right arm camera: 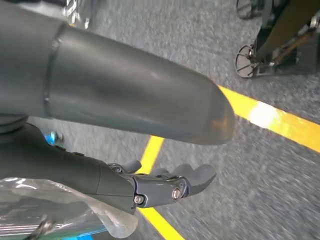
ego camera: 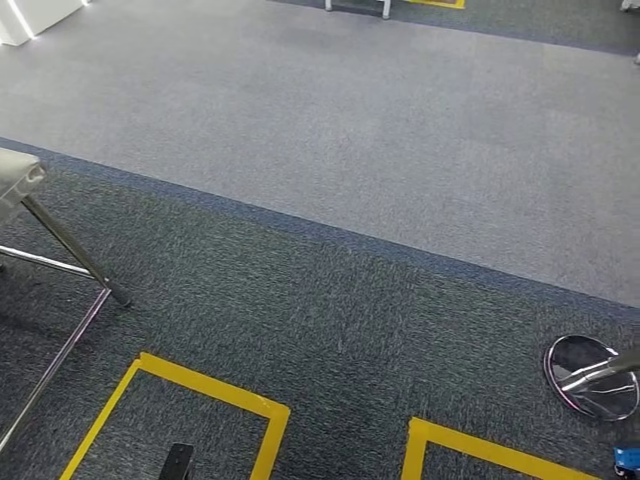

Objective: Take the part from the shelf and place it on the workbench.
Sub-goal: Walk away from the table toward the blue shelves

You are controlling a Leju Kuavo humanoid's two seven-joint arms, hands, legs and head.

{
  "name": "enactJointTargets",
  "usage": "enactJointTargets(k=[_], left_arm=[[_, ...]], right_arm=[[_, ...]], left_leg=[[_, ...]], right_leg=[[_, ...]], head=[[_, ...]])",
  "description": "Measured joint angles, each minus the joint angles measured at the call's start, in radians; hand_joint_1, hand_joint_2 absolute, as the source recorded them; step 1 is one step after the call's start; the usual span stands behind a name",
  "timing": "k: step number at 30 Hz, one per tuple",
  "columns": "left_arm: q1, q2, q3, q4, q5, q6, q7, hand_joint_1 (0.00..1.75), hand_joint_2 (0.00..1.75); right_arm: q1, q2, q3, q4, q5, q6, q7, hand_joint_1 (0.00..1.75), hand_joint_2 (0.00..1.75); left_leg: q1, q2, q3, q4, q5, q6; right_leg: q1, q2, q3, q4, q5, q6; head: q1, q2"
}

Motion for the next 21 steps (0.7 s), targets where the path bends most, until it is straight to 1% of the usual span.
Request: enactJointTargets(k=[1, 2, 3, 4, 5, 6, 7, 8, 9, 10, 12, 13, 14, 15, 16, 17, 18, 19, 20, 21], left_arm=[[0.001, 0.0, 0.001, 0.0, -0.001, 0.0, 0.0, 0.0, 0.0], [0.003, 0.0, 0.002, 0.0, -0.001, 0.0, -0.001, 0.0, 0.0], [0.004, 0.0, 0.003, 0.0, -0.001, 0.0, -0.001, 0.0, 0.0], [0.004, 0.0, 0.004, 0.0, -0.001, 0.0, -0.001, 0.0, 0.0], [0.003, 0.0, 0.004, 0.0, -0.002, 0.0, -0.001, 0.0, 0.0], [0.002, -0.001, 0.005, 0.0, -0.002, 0.0, -0.001, 0.0, 0.0], [0.002, -0.001, 0.005, 0.0, -0.002, 0.0, -0.001, 0.0, 0.0], [0.001, -0.001, 0.006, 0.0, -0.003, 0.0, -0.001, 0.0, 0.0], [0.001, -0.001, 0.006, 0.0, -0.003, 0.0, -0.001, 0.0, 0.0], [0.0, -0.001, 0.006, 0.0, -0.003, 0.0, -0.001, 0.0, 0.0], [-0.003, -0.001, 0.007, 0.0, -0.003, 0.0, -0.001, 0.0, 0.0], [-0.004, -0.002, 0.007, 0.0, -0.003, 0.0, -0.001, 0.0, 0.0], [-0.005, -0.002, 0.008, 0.0, -0.004, 0.0, -0.001, 0.0, 0.0], [-0.005, -0.002, 0.008, 0.0, -0.004, 0.0, -0.001, 0.0, 0.0], [-0.004, -0.002, 0.01, 0.0, -0.004, 0.0, -0.001, 0.0, 0.0], [-0.002, -0.002, 0.011, 0.0, -0.004, 0.0, -0.001, 0.0, 0.0], [0.0, -0.002, 0.012, 0.0, -0.004, 0.0, -0.001, 0.0, 0.0], [0.002, -0.002, 0.012, 0.0, -0.004, 0.0, -0.001, 0.0, 0.0], [0.003, -0.002, 0.013, 0.0, -0.004, 0.0, -0.001, 0.0, 0.0], [0.003, -0.002, 0.013, 0.0, -0.004, 0.0, -0.001, 0.0, 0.0]], right_arm=[[-0.003, 0.0, 0.0, 0.0, 0.0, 0.0, 0.0, 0.0, 0.0], [-0.005, 0.0, 0.0, 0.0, 0.0, 0.0, 0.0, 0.0, 0.0], [-0.005, 0.0, 0.0, 0.0, 0.0, 0.0, 0.0, 0.0, 0.0], [-0.003, 0.0, 0.0, 0.0, 0.0, 0.0, 0.0, 0.0, 0.0], [-0.001, 0.0, 0.0, 0.0, 0.0, 0.0, 0.0, 0.0, 0.0], [0.0, 0.0, -0.001, 0.0, 0.0, 0.0, 0.0, 0.0, 0.0], [-0.001, -0.001, -0.001, 0.0, 0.001, 0.0, 0.0, 0.0, 0.0], [-0.003, -0.001, -0.001, 0.0, 0.002, 0.001, 0.0, 0.0, 0.0], [-0.005, 0.0, -0.001, 0.0, 0.002, 0.001, 0.0, 0.0, 0.0], [-0.007, 0.0, -0.001, 0.0, 0.003, 0.002, 0.0, 0.0, 0.0], [-0.004, 0.0, -0.001, 0.0, 0.004, 0.003, 0.0, 0.0, 0.0], [-0.002, -0.001, -0.001, 0.0, 0.004, 0.003, 0.001, 0.0, 0.0], [-0.001, -0.001, -0.001, 0.0, 0.004, 0.003, 0.001, 0.0, 0.0], [-0.002, -0.001, -0.001, -0.001, 0.005, 0.004, 0.002, 0.0, 0.0], [-0.003, -0.001, -0.001, -0.001, 0.005, 0.004, 0.002, 0.0, 0.0], [-0.004, -0.001, -0.002, -0.001, 0.005, 0.004, 0.003, 0.0, 0.0], [-0.005, -0.001, -0.002, -0.001, 0.005, 0.004, 0.003, 0.0, 0.0], [-0.004, -0.001, -0.002, -0.001, 0.006, 0.004, 0.003, 0.0, 0.0], [-0.003, -0.001, -0.002, -0.001, 0.006, 0.004, 0.003, 0.0, 0.0], [-0.002, -0.001, -0.003, -0.001, 0.006, 0.004, 0.004, 0.0, 0.0]], left_leg=[[-0.002, 0.016, 0.0, -0.001, 0.0, 0.002], [-0.003, 0.034, 0.0, -0.001, 0.0, 0.003], [-0.004, 0.05, -0.001, -0.001, -0.001, 0.003], [-0.004, 0.066, -0.001, 0.0, -0.002, 0.002], [-0.003, 0.08, 0.0, 0.0, -0.003, 0.001], [-0.003, 0.092, 0.002, 0.0, -0.005, -0.002], [-0.004, 0.104, 0.005, 0.001, -0.007, -0.006], [-0.006, 0.115, 0.007, 0.002, -0.01, -0.012], [-0.009, 0.125, 0.009, 0.003, -0.013, -0.017], [-0.011, 0.134, 0.011, 0.003, -0.015, -0.023], [-0.01, 0.151, 0.017, 0.002, -0.018, -0.033], [-0.008, 0.142, 0.017, 0.01, -0.027, -0.038], [-0.005, 0.122, 0.01, 0.034, -0.046, -0.042], [-0.003, 0.095, -0.007, 0.078, -0.076, -0.046], [-0.002, 0.065, -0.034, 0.146, -0.112, -0.047], [-0.001, 0.049, -0.067, 0.218, -0.144, -0.047], [-0.002, 0.041, -0.095, 0.276, -0.163, -0.046], [-0.002, 0.037, -0.111, 0.302, -0.161, -0.044], [-0.002, 0.034, -0.109, 0.288, -0.138, -0.04], [-0.003, 0.027, -0.09, 0.237, -0.099, -0.035]], right_leg=[[0.001, -0.03, -0.031, 0.062, -0.032, 0.004], [0.0, -0.045, -0.062, 0.127, -0.06, 0.007], [-0.002, -0.053, -0.083, 0.173, -0.075, 0.011], [-0.004, -0.058, -0.087, 0.187, -0.072, 0.013], [-0.006, -0.063, -0.068, 0.158, -0.05, 0.015], [-0.007, -0.076, -0.03, 0.095, -0.018, 0.015], [-0.005, -0.102, 0.012, 0.02, 0.005, 0.014], [-0.003, -0.121, 0.049, -0.042, 0.023, 0.009], [0.0, -0.135, 0.071, -0.079, 0.029, 0.003], [0.004, -0.139, 0.078, -0.092, 0.026, -0.004], [0.004, -0.116, 0.074, -0.092, 0.029, -0.019], [0.003, -0.106, 0.074, -0.094, 0.031, -0.025], [0.001, -0.095, 0.075, -0.097, 0.033, -0.031], [-0.001, -0.083, 0.079, -0.099, 0.036, -0.038], [0.0, -0.07, 0.078, -0.099, 0.037, -0.041], [0.001, -0.056, 0.077, -0.098, 0.038, -0.044], [0.003, -0.04, 0.077, -0.098, 0.039, -0.045], [0.005, -0.024, 0.078, -0.098, 0.039, -0.046], [0.007, -0.009, 0.079, -0.097, 0.039, -0.046], [0.008, 0.006, 0.081, -0.097, 0.039, -0.046]], head=[[0.003, 0.0], [0.006, 0.0], [0.006, 0.0], [0.007, 0.0], [0.008, 0.0], [0.008, 0.0], [0.009, 0.0], [0.009, 0.0], [0.008, 0.0], [0.008, 0.0], [0.007, 0.0], [0.006, 0.0], [0.003, 0.0], [0.0, 0.0], [-0.003, 0.0], [-0.004, 0.0], [-0.004, 0.0], [-0.005, 0.0], [-0.005, 0.0], [-0.004, 0.0]])
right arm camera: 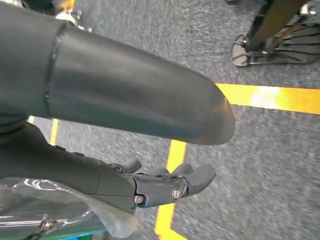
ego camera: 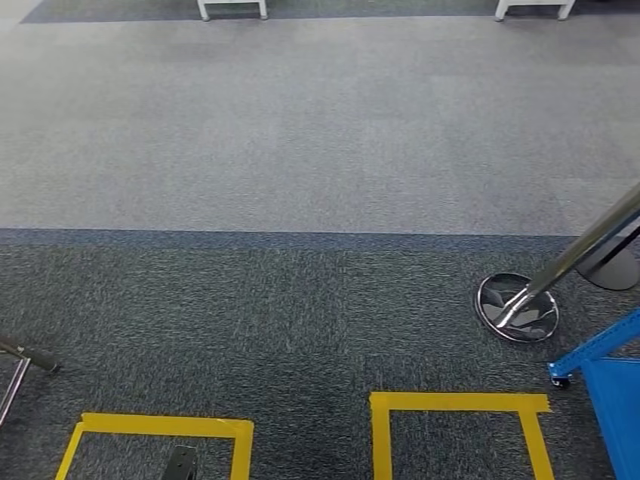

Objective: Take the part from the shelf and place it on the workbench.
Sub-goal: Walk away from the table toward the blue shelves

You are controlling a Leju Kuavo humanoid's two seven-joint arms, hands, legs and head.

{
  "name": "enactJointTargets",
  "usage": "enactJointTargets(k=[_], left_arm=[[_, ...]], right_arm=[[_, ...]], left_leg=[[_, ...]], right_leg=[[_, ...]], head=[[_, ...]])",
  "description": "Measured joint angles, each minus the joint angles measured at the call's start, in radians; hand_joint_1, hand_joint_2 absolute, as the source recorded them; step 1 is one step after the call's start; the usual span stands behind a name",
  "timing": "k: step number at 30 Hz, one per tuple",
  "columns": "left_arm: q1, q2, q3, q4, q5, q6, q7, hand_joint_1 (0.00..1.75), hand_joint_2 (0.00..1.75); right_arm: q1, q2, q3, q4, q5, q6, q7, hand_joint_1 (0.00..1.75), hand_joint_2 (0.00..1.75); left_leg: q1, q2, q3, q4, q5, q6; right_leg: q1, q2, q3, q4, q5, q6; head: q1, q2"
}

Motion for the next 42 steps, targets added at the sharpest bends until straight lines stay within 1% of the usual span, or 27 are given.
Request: enactJointTargets(k=[2, 3, 4, 6, 7, 9, 11, 13, 14, 15, 17, 18, 22, 23, 24, 25, 27, 28, 29, 30, 32, 34, 36, 38, 39, 40, 42], left_arm=[[0.0, 0.001, 0.001, 0.0, 0.001, 0.0, 0.0, 0.0, 0.0], [-0.001, 0.001, 0.002, 0.0, 0.001, 0.0, 0.0, 0.0, 0.0], [-0.002, 0.002, 0.004, 0.0, 0.003, 0.0, 0.0, 0.0, 0.0], [-0.005, 0.001, 0.007, 0.0, 0.005, 0.001, 0.0, 0.0, 0.0], [-0.006, 0.001, 0.008, 0.0, 0.006, 0.001, 0.0, 0.0, 0.0], [-0.006, 0.0, 0.009, 0.0, 0.007, 0.001, 0.0, 0.0, 0.0], [-0.003, 0.0, 0.009, 0.0, 0.007, 0.001, 0.0, 0.0, 0.0], [-0.001, 0.0, 0.009, 0.0, 0.007, 0.001, 0.0, 0.0, 0.0], [-0.001, 0.0, 0.01, 0.0, 0.007, 0.001, 0.0, 0.0, 0.0], [-0.002, 0.0, 0.01, 0.0, 0.007, 0.001, 0.0, 0.0, 0.0], [-0.002, -0.001, 0.01, 0.0, 0.007, 0.001, 0.0, 0.0, 0.0], [-0.003, -0.001, 0.01, 0.0, 0.007, 0.001, 0.0, 0.0, 0.0], [-0.003, 0.0, 0.01, 0.0, 0.006, 0.001, 0.0, 0.0, 0.0], [-0.003, 0.0, 0.01, 0.0, 0.006, 0.001, 0.0, 0.0, 0.0], [-0.005, 0.0, 0.01, 0.0, 0.003, 0.0, 0.0, 0.0, 0.0], [-0.006, 0.0, 0.01, 0.0, -0.002, -0.001, 0.0, 0.0, 0.0], [-0.008, 0.0, 0.01, 0.0, -0.009, -0.002, 0.0, 0.0, 0.0], [-0.006, 0.0, 0.01, 0.0, -0.011, -0.002, 0.0, 0.0, 0.0], [-0.003, 0.0, 0.01, 0.0, -0.011, -0.002, 0.0, 0.0, 0.0], [-0.001, 0.0, 0.01, 0.0, -0.012, -0.002, 0.0, 0.0, 0.0], [-0.001, 0.0, 0.01, 0.0, -0.012, -0.003, 0.0, 0.0, 0.0], [-0.001, 0.0, 0.011, 0.0, -0.013, -0.004, -0.001, 0.0, 0.0], [-0.002, 0.001, 0.011, 0.0, -0.013, -0.004, -0.002, 0.0, 0.0], [-0.002, 0.0, 0.011, 0.0, -0.014, -0.004, -0.003, 0.0, 0.0], [-0.002, -0.001, 0.011, 0.0, -0.014, -0.004, -0.004, 0.0, 0.0], [-0.003, -0.002, 0.011, 0.0, -0.015, -0.003, -0.006, 0.0, 0.0], [-0.003, -0.004, 0.012, 0.0, -0.016, -0.002, -0.009, 0.0, 0.0]], right_arm=[[0.0, 0.0, -0.001, 0.0, 0.0, 0.0, 0.001, 0.0, 0.0], [-0.002, 0.001, -0.001, 0.0, 0.0, 0.0, 0.001, 0.0, 0.0], [-0.003, 0.001, -0.001, 0.0, 0.0, 0.0, 0.001, 0.0, 0.0], [0.0, 0.001, -0.002, 0.0, 0.0, 0.001, 0.001, 0.0, 0.0], [0.003, 0.001, -0.003, 0.0, 0.0, 0.001, 0.001, 0.0, 0.0], [0.004, 0.0, -0.004, 0.0, 0.0, 0.002, 0.002, 0.0, 0.0], [-0.002, 0.0, -0.004, 0.0, 0.0, 0.003, 0.003, 0.0, 0.0], [-0.003, 0.0, -0.004, 0.0, 0.001, 0.003, 0.002, 0.0, 0.0], [-0.001, 0.0, -0.004, 0.0, 0.001, 0.003, 0.003, 0.0, 0.0], [0.001, 0.0, -0.005, 0.0, 0.001, 0.003, 0.004, 0.0, 0.0], [0.001, -0.001, -0.006, 0.0, 0.002, 0.003, 0.005, 0.0, 0.0], [0.0, -0.002, -0.006, 0.0, 0.003, 0.003, 0.005, 0.0, 0.0], [-0.001, -0.002, -0.006, 0.0, 0.003, 0.003, 0.005, 0.0, 0.0], [-0.003, -0.002, -0.006, 0.0, 0.004, 0.003, 0.005, 0.0, 0.0], [-0.002, -0.001, -0.008, 0.0, 0.004, 0.004, 0.006, 0.0, 0.0], [-0.002, -0.001, -0.009, 0.0, 0.005, 0.004, 0.008, 0.0, 0.0], [-0.003, -0.002, -0.015, 0.0, 0.006, 0.003, 0.011, 0.0, 0.0], [-0.005, -0.002, -0.017, 0.0, 0.005, 0.003, 0.011, 0.0, 0.0], [-0.006, -0.002, -0.019, 0.0, 0.005, 0.002, 0.011, 0.0, 0.0], [-0.005, -0.002, -0.021, 0.0, 0.005, 0.002, 0.011, 0.0, 0.0], [-0.003, -0.002, -0.023, 0.0, 0.005, 0.002, 0.011, 0.0, 0.0], [-0.002, -0.002, -0.023, 0.0, 0.005, 0.002, 0.011, 0.0, 0.0], [-0.005, -0.002, -0.025, -0.001, 0.005, 0.002, 0.011, 0.0, 0.0], [-0.003, -0.002, -0.027, -0.001, 0.005, 0.001, 0.011, 0.0, 0.0], [-0.001, -0.003, -0.028, -0.001, 0.005, 0.001, 0.011, 0.0, 0.0], [0.0, -0.003, -0.028, -0.001, 0.006, 0.0, 0.012, 0.0, 0.0], [-0.003, -0.003, -0.029, -0.001, 0.007, -0.001, 0.013, 0.0, 0.0]], left_leg=[[0.001, -0.042, 0.051, -0.135, 0.075, 0.012], [0.001, -0.062, 0.07, -0.184, 0.091, 0.014], [0.001, -0.076, 0.079, -0.209, 0.095, 0.016], [0.0, -0.067, 0.083, -0.224, 0.091, 0.019], [0.001, -0.056, 0.084, -0.229, 0.095, 0.023], [0.003, -0.029, 0.089, -0.241, 0.102, 0.033], [-0.001, 0.003, 0.089, -0.244, 0.102, 0.038], [-0.003, 0.035, 0.09, -0.243, 0.099, 0.038], [-0.003, 0.049, 0.091, -0.242, 0.097, 0.037], [-0.002, 0.063, 0.093, -0.241, 0.095, 0.034], [-0.001, 0.084, 0.098, -0.238, 0.088, 0.026], [0.0, 0.09, 0.1, -0.237, 0.086, 0.023], [-0.002, 0.095, 0.101, -0.236, 0.083, 0.02], [-0.004, 0.099, 0.101, -0.234, 0.081, 0.017], [-0.004, 0.102, 0.104, -0.231, 0.074, 0.008], [-0.003, 0.085, 0.094, -0.198, 0.049, 0.0], [0.002, 0.041, 0.046, -0.073, -0.022, -0.012], [0.002, 0.017, 0.009, 0.006, -0.056, -0.01], [0.001, 0.013, -0.015, 0.052, -0.066, -0.007], [0.0, 0.01, -0.025, 0.065, -0.055, -0.003], [-0.003, -0.007, 0.002, -0.021, 0.018, 0.01], [-0.005, -0.059, 0.048, -0.144, 0.083, 0.021], [-0.005, -0.092, 0.068, -0.201, 0.093, 0.023], [-0.005, -0.075, 0.072, -0.218, 0.093, 0.023], [-0.004, -0.063, 0.075, -0.225, 0.096, 0.026], [-0.002, -0.048, 0.078, -0.233, 0.1, 0.031], [-0.003, -0.014, 0.081, -0.241, 0.103, 0.036]], right_leg=[[0.001, 0.028, 0.0, 0.003, 0.0, 0.002], [0.001, 0.04, -0.003, 0.005, 0.0, 0.005], [-0.001, 0.052, -0.008, 0.006, 0.002, 0.01], [-0.004, 0.07, -0.02, 0.005, 0.006, 0.024], [-0.005, 0.06, -0.027, 0.009, 0.004, 0.03], [-0.003, 0.006, -0.061, 0.065, -0.029, 0.037], [-0.004, -0.046, -0.123, 0.19, -0.092, 0.044], [-0.01, -0.06, -0.167, 0.281, -0.121, 0.053], [-0.013, -0.064, -0.162, 0.276, -0.108, 0.056], [-0.016, -0.072, -0.136, 0.231, -0.079, 0.059], [-0.019, -0.104, -0.062, 0.099, -0.019, 0.062], [-0.02, -0.117, -0.037, 0.054, -0.002, 0.063], [-0.017, -0.139, -0.022, 0.025, -0.004, 0.063], [-0.015, -0.141, -0.018, 0.02, -0.008, 0.058], [-0.012, -0.133, -0.015, 0.016, -0.01, 0.047], [-0.01, -0.116, -0.013, 0.014, -0.012, 0.032], [-0.007, -0.069, -0.012, 0.013, -0.009, 0.007], [-0.005, -0.051, -0.012, 0.013, -0.009, 0.003], [-0.002, -0.036, -0.011, 0.013, -0.009, 0.001], [0.001, -0.019, -0.009, 0.014, -0.009, 0.0], [0.003, 0.012, -0.005, 0.014, -0.009, 0.0], [0.004, 0.041, -0.005, 0.016, -0.009, 0.002], [0.0, 0.066, -0.015, 0.018, -0.005, 0.01], [-0.005, 0.084, -0.03, 0.019, -0.001, 0.023], [-0.004, 0.074, -0.038, 0.026, -0.006, 0.027], [-0.002, 0.048, -0.054, 0.051, -0.023, 0.031], [0.0, -0.021, -0.108, 0.155, -0.082, 0.038]], head=[[0.0, 0.0], [0.0, 0.0], [0.001, 0.0], [0.001, 0.0], [0.002, 0.0], [0.007, 0.0], [0.012, 0.0], [0.012, 0.0], [0.013, 0.0], [0.013, 0.0], [0.013, 0.0], [0.013, 0.0], [0.013, 0.0], [0.012, 0.0], [0.011, 0.0], [0.007, 0.0], [0.0, 0.0], [-0.002, 0.0], [-0.002, 0.0], [-0.002, 0.0], [-0.001, 0.0], [0.0, 0.0], [-0.001, 0.0], [-0.003, 0.0], [-0.002, 0.0], [0.0, 0.0], [0.005, 0.0]])
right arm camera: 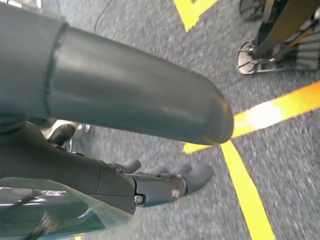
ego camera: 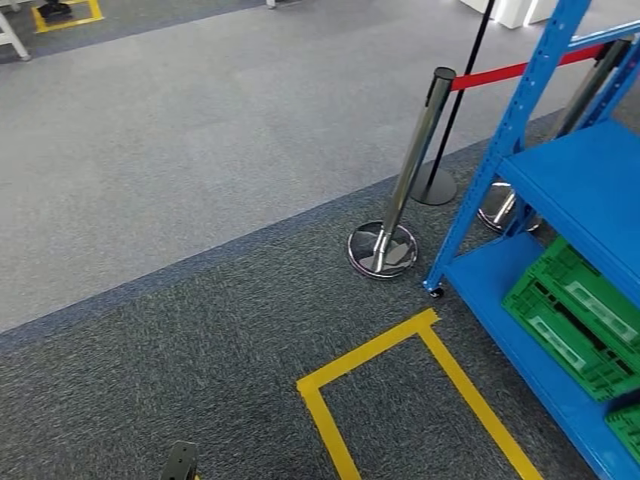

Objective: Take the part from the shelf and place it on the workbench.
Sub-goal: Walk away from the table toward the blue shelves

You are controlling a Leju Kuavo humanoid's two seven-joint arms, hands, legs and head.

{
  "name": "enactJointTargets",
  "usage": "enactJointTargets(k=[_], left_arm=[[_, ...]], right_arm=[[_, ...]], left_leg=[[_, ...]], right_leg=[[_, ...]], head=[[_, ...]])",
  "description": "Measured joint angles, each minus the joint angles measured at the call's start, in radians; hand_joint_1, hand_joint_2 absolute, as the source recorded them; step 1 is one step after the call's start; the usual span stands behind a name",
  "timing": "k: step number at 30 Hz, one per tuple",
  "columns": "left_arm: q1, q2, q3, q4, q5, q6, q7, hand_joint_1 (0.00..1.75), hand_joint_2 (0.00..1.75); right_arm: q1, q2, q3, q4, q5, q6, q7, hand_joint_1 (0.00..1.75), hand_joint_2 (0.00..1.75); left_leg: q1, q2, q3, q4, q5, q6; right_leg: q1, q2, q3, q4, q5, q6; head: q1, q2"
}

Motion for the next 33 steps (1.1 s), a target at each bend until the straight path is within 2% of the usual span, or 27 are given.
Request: enactJointTargets(k=[1, 2, 3, 4, 5, 6, 8, 9, 10, 13, 15, 17, 18, 19, 20, 21, 23, 24, 25, 26, 27, 28, 30, 31, 32, 33], left_arm=[[0.001, 0.0, 0.001, 0.0, -0.001, 0.001, -0.001, 0.0, 0.0], [0.002, -0.001, 0.002, 0.0, -0.001, 0.001, -0.001, 0.0, 0.0], [0.003, -0.001, 0.003, 0.0, -0.001, 0.001, -0.001, 0.0, 0.0], [0.002, -0.002, 0.003, 0.0, -0.001, 0.001, -0.001, 0.0, 0.0], [0.001, -0.003, 0.003, 0.0, -0.001, 0.001, -0.001, 0.0, 0.0], [0.001, -0.003, 0.003, 0.0, -0.001, 0.001, -0.001, 0.0, 0.0], [0.001, -0.003, 0.003, 0.0, -0.001, 0.001, -0.001, 0.0, 0.0], [0.0, -0.003, 0.003, 0.0, -0.001, 0.001, -0.001, 0.0, 0.0], [-0.002, -0.003, 0.003, 0.0, -0.001, 0.001, -0.002, 0.0, 0.0], [-0.007, -0.003, 0.004, 0.0, -0.001, 0.001, -0.002, 0.0, 0.0], [-0.008, -0.004, 0.004, 0.0, -0.003, 0.0, -0.003, 0.0, 0.0], [-0.006, -0.004, 0.004, 0.0, -0.006, -0.001, -0.003, 0.0, 0.0], [-0.003, -0.004, 0.004, 0.0, -0.007, -0.001, -0.003, 0.0, 0.0], [-0.001, -0.004, 0.004, 0.0, -0.009, -0.001, -0.003, 0.0, 0.0], [0.0, -0.004, 0.004, 0.0, -0.012, -0.002, -0.003, 0.0, 0.0], [0.0, -0.004, 0.004, 0.0, -0.014, -0.002, -0.003, 0.0, 0.0], [0.0, -0.002, 0.004, 0.0, -0.018, -0.004, -0.003, 0.0, 0.0], [0.0, -0.002, 0.004, 0.0, -0.019, -0.005, -0.003, 0.0, 0.0], [0.0, -0.001, 0.004, 0.0, -0.021, -0.005, -0.003, 0.0, 0.0], [0.0, -0.001, 0.004, 0.0, -0.022, -0.005, -0.003, 0.0, 0.0], [-0.001, -0.002, 0.004, 0.0, -0.023, -0.004, -0.003, 0.0, 0.0], [-0.003, -0.003, 0.004, 0.0, -0.024, -0.002, -0.002, 0.0, 0.0], [-0.004, -0.005, 0.004, 0.0, -0.024, 0.002, -0.001, 0.0, 0.0], [-0.003, -0.007, 0.005, 0.0, -0.024, 0.003, 0.0, 0.0, 0.0], [-0.001, -0.008, 0.005, 0.0, -0.024, 0.004, 0.001, 0.0, 0.0], [0.001, -0.008, 0.005, 0.0, -0.024, 0.004, 0.002, 0.0, 0.0]], right_arm=[[-0.002, 0.0, 0.0, 0.0, 0.001, 0.0, 0.0, 0.0, 0.0], [-0.004, 0.0, 0.0, 0.0, 0.002, 0.0, 0.0, 0.0, 0.0], [-0.003, 0.0, 0.0, 0.0, 0.003, -0.001, 0.001, 0.0, 0.0], [-0.001, 0.0, 0.0, 0.0, 0.004, -0.002, 0.001, 0.0, 0.0], [0.001, 0.0, -0.001, 0.0, 0.004, -0.002, 0.001, 0.0, 0.0], [0.001, 0.0, -0.001, 0.0, 0.004, -0.002, 0.002, 0.0, 0.0], [-0.002, 0.001, -0.001, 0.0, 0.005, -0.003, 0.001, 0.0, 0.0], [-0.004, 0.001, -0.001, 0.0, 0.005, -0.003, 0.001, 0.0, 0.0], [-0.004, 0.001, -0.001, 0.0, 0.005, -0.003, 0.001, 0.0, 0.0], [0.001, 0.001, -0.001, 0.0, 0.005, -0.004, 0.002, 0.0, 0.0], [0.001, 0.001, -0.001, 0.0, 0.005, -0.003, 0.002, 0.0, 0.0], [-0.003, 0.001, -0.001, 0.0, 0.005, -0.003, 0.003, 0.0, 0.0], [-0.004, 0.001, -0.001, 0.0, 0.005, -0.003, 0.003, 0.0, 0.0], [-0.005, 0.001, -0.002, 0.0, 0.005, -0.003, 0.003, 0.0, 0.0], [-0.004, 0.001, -0.002, 0.0, 0.004, -0.002, 0.003, 0.0, 0.0], [-0.002, 0.001, -0.004, 0.0, 0.004, -0.001, 0.004, 0.0, 0.0], [-0.001, 0.001, -0.008, 0.0, 0.003, 0.002, 0.005, 0.0, 0.0], [-0.002, 0.001, -0.011, 0.0, 0.002, 0.003, 0.005, 0.0, 0.0], [-0.002, 0.002, -0.013, 0.0, 0.0, 0.004, 0.005, 0.0, 0.0], [-0.002, 0.002, -0.016, 0.0, 0.0, 0.004, 0.005, 0.0, 0.0], [-0.001, 0.002, -0.018, 0.0, -0.001, 0.004, 0.005, 0.0, 0.0], [0.002, 0.001, -0.02, 0.0, -0.001, 0.004, 0.005, 0.0, 0.0], [0.002, 0.0, -0.024, 0.0, -0.001, 0.005, 0.006, 0.0, 0.0], [0.0, 0.0, -0.025, 0.0, -0.001, 0.005, 0.007, 0.0, 0.0], [-0.003, 0.0, -0.025, 0.0, -0.001, 0.006, 0.007, 0.0, 0.0], [-0.005, 0.0, -0.026, 0.0, -0.001, 0.006, 0.008, 0.0, 0.0]], left_leg=[[-0.001, 0.019, 0.0, 0.0, -0.001, 0.001], [-0.001, 0.037, 0.0, 0.0, -0.001, 0.001], [-0.001, 0.053, 0.0, 0.0, -0.003, 0.0], [0.001, 0.067, 0.001, 0.001, -0.004, -0.002], [0.003, 0.08, 0.002, 0.002, -0.007, -0.006], [0.003, 0.092, 0.005, 0.004, -0.011, -0.012], [-0.001, 0.114, 0.008, 0.012, -0.021, -0.027], [-0.004, 0.124, 0.011, 0.015, -0.025, -0.033], [-0.005, 0.133, 0.014, 0.016, -0.027, -0.037], [-0.001, 0.148, 0.022, 0.016, -0.031, -0.044], [0.003, 0.098, -0.001, 0.077, -0.074, -0.049], [0.006, 0.04, -0.06, 0.216, -0.147, -0.05], [0.005, 0.032, -0.09, 0.277, -0.167, -0.048], [0.004, 0.027, -0.109, 0.309, -0.168, -0.044], [0.002, 0.024, -0.111, 0.303, -0.148, -0.037], [-0.001, 0.016, -0.096, 0.259, -0.111, -0.03], [-0.005, -0.033, -0.047, 0.127, -0.037, -0.014], [-0.006, -0.059, -0.026, 0.075, -0.019, -0.009], [-0.007, -0.078, -0.015, 0.046, -0.013, -0.008], [-0.008, -0.081, -0.012, 0.036, -0.017, -0.008], [-0.008, -0.071, -0.009, 0.028, -0.017, -0.009], [-0.007, -0.059, -0.006, 0.022, -0.014, -0.008], [-0.004, -0.029, 0.0, 0.007, -0.007, -0.003], [-0.004, -0.011, 0.001, 0.004, -0.006, -0.001], [-0.005, 0.006, 0.001, 0.003, -0.006, 0.001], [-0.006, 0.025, 0.001, 0.003, -0.007, 0.001]], right_leg=[[-0.002, -0.021, -0.032, 0.065, -0.03, 0.004], [-0.005, -0.032, -0.055, 0.113, -0.045, 0.009], [-0.008, -0.039, -0.062, 0.131, -0.044, 0.014], [-0.012, -0.046, -0.05, 0.112, -0.025, 0.018], [-0.016, -0.058, -0.019, 0.059, 0.006, 0.022], [-0.018, -0.084, 0.02, -0.011, 0.032, 0.027], [-0.018, -0.12, 0.082, -0.114, 0.061, 0.019], [-0.016, -0.126, 0.093, -0.132, 0.061, 0.011], [-0.014, -0.114, 0.094, -0.131, 0.06, 0.001], [-0.012, -0.094, 0.092, -0.13, 0.06, -0.012], [-0.014, -0.075, 0.094, -0.131, 0.062, -0.023], [-0.011, -0.045, 0.094, -0.131, 0.063, -0.035], [-0.008, -0.029, 0.095, -0.131, 0.063, -0.038], [-0.005, -0.013, 0.096, -0.131, 0.063, -0.039], [-0.003, 0.004, 0.097, -0.131, 0.063, -0.04], [-0.002, 0.02, 0.099, -0.131, 0.063, -0.04], [-0.001, 0.047, 0.099, -0.13, 0.064, -0.038], [-0.002, 0.06, 0.096, -0.129, 0.065, -0.036], [-0.004, 0.072, 0.092, -0.129, 0.067, -0.031], [-0.006, 0.084, 0.087, -0.129, 0.07, -0.026], [-0.008, 0.095, 0.08, -0.132, 0.073, -0.019], [-0.009, 0.09, 0.075, -0.129, 0.072, -0.014], [-0.005, 0.038, 0.048, -0.083, 0.041, -0.007], [-0.004, 0.002, 0.024, -0.03, 0.011, -0.004], [-0.005, -0.022, -0.006, 0.032, -0.02, -0.001], [-0.007, -0.033, -0.034, 0.09, -0.043, 0.004]], head=[[0.002, 0.0], [0.002, 0.0], [0.002, 0.0], [0.003, 0.0], [0.003, 0.0], [0.004, 0.0], [0.004, 0.0], [0.003, 0.0], [0.002, 0.0], [0.0, 0.0], [-0.005, 0.0], [-0.01, 0.0], [-0.011, 0.0], [-0.011, 0.0], [-0.011, 0.0], [-0.011, 0.0], [-0.01, 0.0], [-0.011, 0.0], [-0.011, 0.0], [-0.012, 0.0], [-0.013, 0.0], [-0.013, 0.0], [-0.006, 0.0], [-0.003, 0.0], [0.0, 0.0], [0.001, 0.0]])
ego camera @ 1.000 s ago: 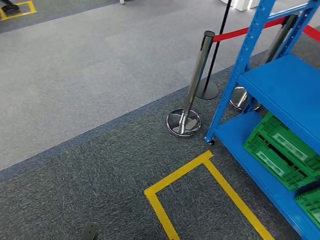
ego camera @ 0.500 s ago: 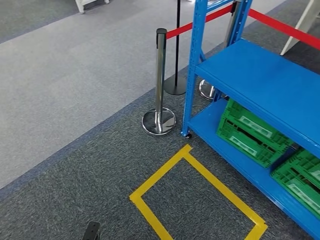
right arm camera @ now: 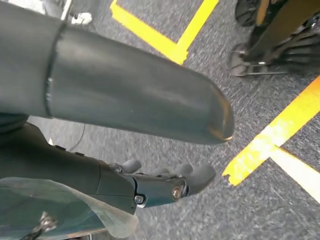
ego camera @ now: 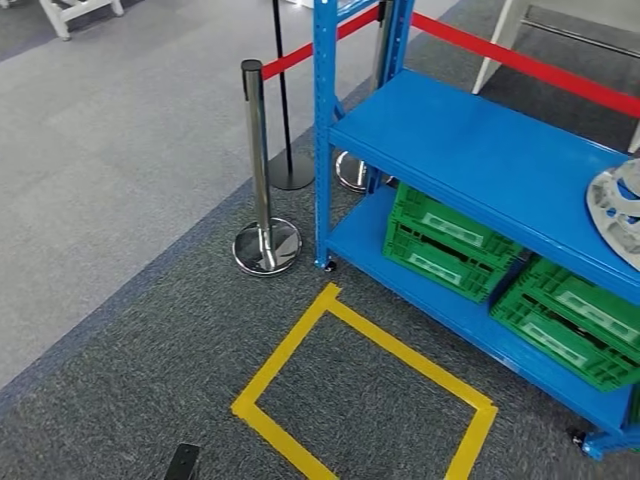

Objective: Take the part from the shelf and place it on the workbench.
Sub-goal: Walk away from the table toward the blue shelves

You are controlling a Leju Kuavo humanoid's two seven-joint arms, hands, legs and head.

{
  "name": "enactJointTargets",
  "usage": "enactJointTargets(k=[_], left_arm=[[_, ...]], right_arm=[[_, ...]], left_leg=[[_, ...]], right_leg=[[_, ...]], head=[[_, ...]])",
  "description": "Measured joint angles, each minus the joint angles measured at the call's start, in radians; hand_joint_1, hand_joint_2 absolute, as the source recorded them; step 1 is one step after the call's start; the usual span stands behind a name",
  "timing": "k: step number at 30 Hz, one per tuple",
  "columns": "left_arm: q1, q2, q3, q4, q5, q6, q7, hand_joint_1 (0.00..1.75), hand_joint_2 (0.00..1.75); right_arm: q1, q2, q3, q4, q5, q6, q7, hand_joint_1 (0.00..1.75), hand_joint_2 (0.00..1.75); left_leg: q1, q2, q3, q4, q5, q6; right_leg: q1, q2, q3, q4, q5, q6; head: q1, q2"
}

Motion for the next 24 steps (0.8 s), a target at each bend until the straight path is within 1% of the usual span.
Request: enactJointTargets(k=[1, 2, 3, 4, 5, 6, 7, 8, 9, 10, 11, 12, 13, 14, 15, 16, 17, 18, 19, 20, 21, 22, 23, 24], left_arm=[[0.001, 0.0, 0.001, 0.0, 0.0, 0.001, 0.001, 0.0, 0.0], [0.001, -0.001, 0.001, 0.0, 0.0, 0.002, 0.001, 0.0, 0.0], [0.0, -0.002, 0.002, 0.0, 0.0, 0.002, 0.001, 0.0, 0.0], [-0.001, -0.003, 0.003, 0.0, 0.0, 0.002, 0.001, 0.0, 0.0], [-0.002, -0.004, 0.003, 0.0, 0.0, 0.003, 0.001, 0.0, 0.0], [-0.002, -0.004, 0.004, 0.0, 0.0, 0.003, 0.002, 0.0, 0.0], [-0.003, -0.004, 0.004, 0.0, 0.0, 0.004, 0.003, 0.0, 0.0], [-0.004, -0.004, 0.005, 0.0, 0.0, 0.004, 0.004, 0.0, 0.0], [-0.005, -0.004, 0.005, 0.0, 0.0, 0.004, 0.006, 0.0, 0.0], [-0.007, -0.004, 0.005, 0.0, 0.0, 0.005, 0.007, 0.0, 0.0], [-0.009, -0.004, 0.005, 0.0, -0.001, 0.005, 0.008, 0.0, 0.0], [-0.009, -0.004, 0.005, 0.0, -0.001, 0.006, 0.008, 0.0, 0.0], [-0.009, -0.004, 0.006, 0.0, -0.001, 0.006, 0.008, 0.0, 0.0], [-0.007, -0.004, 0.006, 0.0, -0.001, 0.006, 0.009, 0.0, 0.0], [-0.005, -0.004, 0.006, 0.0, -0.001, 0.006, 0.009, 0.0, 0.0], [-0.003, -0.004, 0.006, 0.0, -0.001, 0.007, 0.01, 0.0, 0.0], [-0.003, -0.004, 0.007, 0.001, -0.001, 0.007, 0.01, 0.0, 0.0], [-0.003, -0.004, 0.007, 0.001, -0.001, 0.007, 0.01, 0.0, 0.0], [-0.004, -0.004, 0.007, 0.001, -0.002, 0.007, 0.01, 0.0, 0.0], [-0.005, -0.003, 0.007, 0.001, -0.002, 0.008, 0.01, 0.0, 0.0], [-0.006, -0.003, 0.008, 0.001, -0.002, 0.008, 0.01, 0.0, 0.0], [-0.008, -0.003, 0.008, 0.001, -0.001, 0.01, 0.01, 0.0, 0.0], [-0.009, -0.003, 0.009, 0.001, -0.001, 0.011, 0.01, 0.0, 0.0], [-0.01, -0.004, 0.01, 0.001, -0.001, 0.012, 0.01, 0.0, 0.0]], right_arm=[[0.0, 0.0, -0.001, 0.0, 0.0, 0.0, 0.001, 0.0, 0.0], [0.002, -0.001, -0.001, 0.0, 0.0, 0.0, 0.002, 0.0, 0.0], [0.004, -0.001, -0.003, 0.0, 0.0, 0.0, 0.003, 0.0, 0.0], [0.006, -0.002, -0.005, -0.001, 0.0, 0.0, 0.004, 0.0, 0.0], [0.005, -0.002, -0.006, -0.001, 0.001, 0.0, 0.005, 0.0, 0.0], [0.003, -0.002, -0.007, -0.001, 0.001, 0.0, 0.005, 0.0, 0.0], [0.001, -0.002, -0.008, -0.001, 0.002, 0.0, 0.005, 0.0, 0.0], [0.0, -0.001, -0.009, -0.001, 0.002, 0.0, 0.005, 0.0, 0.0], [0.0, -0.001, -0.011, -0.002, 0.003, 0.0, 0.005, 0.0, 0.0], [0.002, -0.001, -0.013, -0.002, 0.003, 0.0, 0.005, 0.0, 0.0], [0.003, -0.001, -0.015, -0.002, 0.003, 0.0, 0.006, 0.0, 0.0], [0.003, -0.001, -0.016, -0.002, 0.004, 0.001, 0.006, 0.0, 0.0], [0.002, -0.001, -0.016, -0.002, 0.005, 0.002, 0.006, 0.0, 0.0], [0.0, -0.001, -0.016, -0.002, 0.007, 0.004, 0.006, 0.0, 0.0], [-0.002, -0.002, -0.017, -0.002, 0.011, 0.009, 0.008, 0.0, 0.0], [-0.002, -0.002, -0.017, -0.002, 0.015, 0.017, 0.011, 0.0, 0.0], [-0.001, -0.002, -0.017, -0.002, 0.021, 0.027, 0.016, 0.0, 0.0], [0.001, -0.002, -0.017, -0.002, 0.027, 0.038, 0.022, 0.0, 0.0], [0.002, -0.001, -0.016, -0.002, 0.032, 0.047, 0.028, 0.0, 0.0], [0.004, -0.001, -0.016, -0.002, 0.036, 0.053, 0.032, 0.0, 0.0], [0.004, 0.001, -0.016, -0.002, 0.039, 0.056, 0.035, 0.0, 0.0], [0.004, 0.002, -0.016, -0.002, 0.041, 0.057, 0.036, 0.0, 0.0], [0.005, 0.004, -0.016, -0.002, 0.043, 0.058, 0.038, 0.0, 0.0], [0.005, 0.005, -0.016, -0.002, 0.045, 0.058, 0.039, 0.0, 0.0]], left_leg=[[0.0, 0.017, 0.0, 0.0, -0.001, 0.0], [0.0, 0.032, 0.001, 0.001, -0.003, -0.001], [0.002, 0.045, 0.003, 0.001, -0.005, -0.004], [0.002, 0.058, 0.006, 0.003, -0.008, -0.008], [0.0, 0.069, 0.008, 0.004, -0.011, -0.013], [-0.002, 0.081, 0.01, 0.006, -0.015, -0.019], [-0.006, 0.09, 0.012, 0.009, -0.018, -0.024], [-0.008, 0.1, 0.014, 0.01, -0.02, -0.028], [-0.008, 0.109, 0.016, 0.011, -0.021, -0.032], [-0.006, 0.108, 0.018, 0.013, -0.025, -0.036], [-0.003, 0.093, 0.016, 0.024, -0.036, -0.041], [0.0, 0.069, 0.004, 0.055, -0.059, -0.046], [0.002, 0.04, -0.018, 0.108, -0.09, -0.05], [0.003, 0.018, -0.049, 0.177, -0.124, -0.051], [0.003, 0.008, -0.082, 0.247, -0.152, -0.05], [0.003, 0.004, -0.108, 0.296, -0.162, -0.048], [0.003, 0.002, -0.118, 0.309, -0.152, -0.045], [0.002, 0.001, -0.113, 0.283, -0.123, -0.039], [0.0, -0.001, -0.091, 0.224, -0.082, -0.031], [-0.003, -0.006, -0.064, 0.154, -0.044, -0.022], [-0.006, -0.011, -0.04, 0.092, -0.019, -0.014], [-0.009, -0.016, -0.025, 0.051, -0.006, -0.009], [-0.011, -0.019, -0.02, 0.033, -0.004, -0.006], [-0.012, -0.019, -0.019, 0.027, -0.004, -0.006]], right_leg=[[-0.002, -0.006, -0.016, 0.036, -0.009, 0.004], [-0.004, -0.011, -0.013, 0.034, 0.002, 0.008], [-0.006, -0.018, 0.012, -0.006, 0.03, 0.011], [-0.007, -0.035, 0.051, -0.076, 0.062, 0.014], [-0.005, -0.062, 0.09, -0.144, 0.085, 0.013], [-0.003, -0.08, 0.12, -0.196, 0.098, 0.009], [-0.001, -0.093, 0.135, -0.222, 0.1, 0.002], [0.002, -0.092, 0.137, -0.225, 0.096, -0.006], [0.002, -0.078, 0.136, -0.225, 0.097, -0.014], [0.001, -0.068, 0.135, -0.224, 0.098, -0.02], [0.0, -0.058, 0.135, -0.225, 0.1, -0.025], [-0.001, -0.047, 0.135, -0.226, 0.101, -0.031], [-0.002, -0.036, 0.134, -0.226, 0.103, -0.037], [-0.001, -0.025, 0.134, -0.226, 0.104, -0.041], [0.001, -0.013, 0.133, -0.226, 0.105, -0.044], [0.003, -0.002, 0.134, -0.226, 0.105, -0.046], [0.005, 0.007, 0.135, -0.226, 0.105, -0.048], [0.008, 0.016, 0.137, -0.226, 0.105, -0.048], [0.01, 0.022, 0.139, -0.226, 0.105, -0.048], [0.011, 0.026, 0.14, -0.226, 0.105, -0.048], [0.013, 0.029, 0.14, -0.225, 0.105, -0.047], [0.013, 0.031, 0.137, -0.224, 0.105, -0.044], [0.012, 0.032, 0.134, -0.224, 0.106, -0.04], [0.012, 0.033, 0.132, -0.224, 0.107, -0.035]], head=[[0.0, 0.0], [0.0, 0.0], [0.0, 0.0], [0.001, 0.0], [0.002, 0.0], [0.002, 0.0], [0.001, 0.0], [0.0, 0.0], [-0.001, 0.0], [-0.002, 0.0], [-0.003, 0.0], [-0.004, 0.0], [-0.006, 0.0], [-0.008, 0.0], [-0.008, 0.0], [-0.009, 0.0], [-0.009, 0.0], [-0.009, 0.0], [-0.009, 0.0], [-0.009, 0.0], [-0.009, 0.0], [-0.009, 0.0], [-0.009, 0.0], [-0.009, 0.0]])
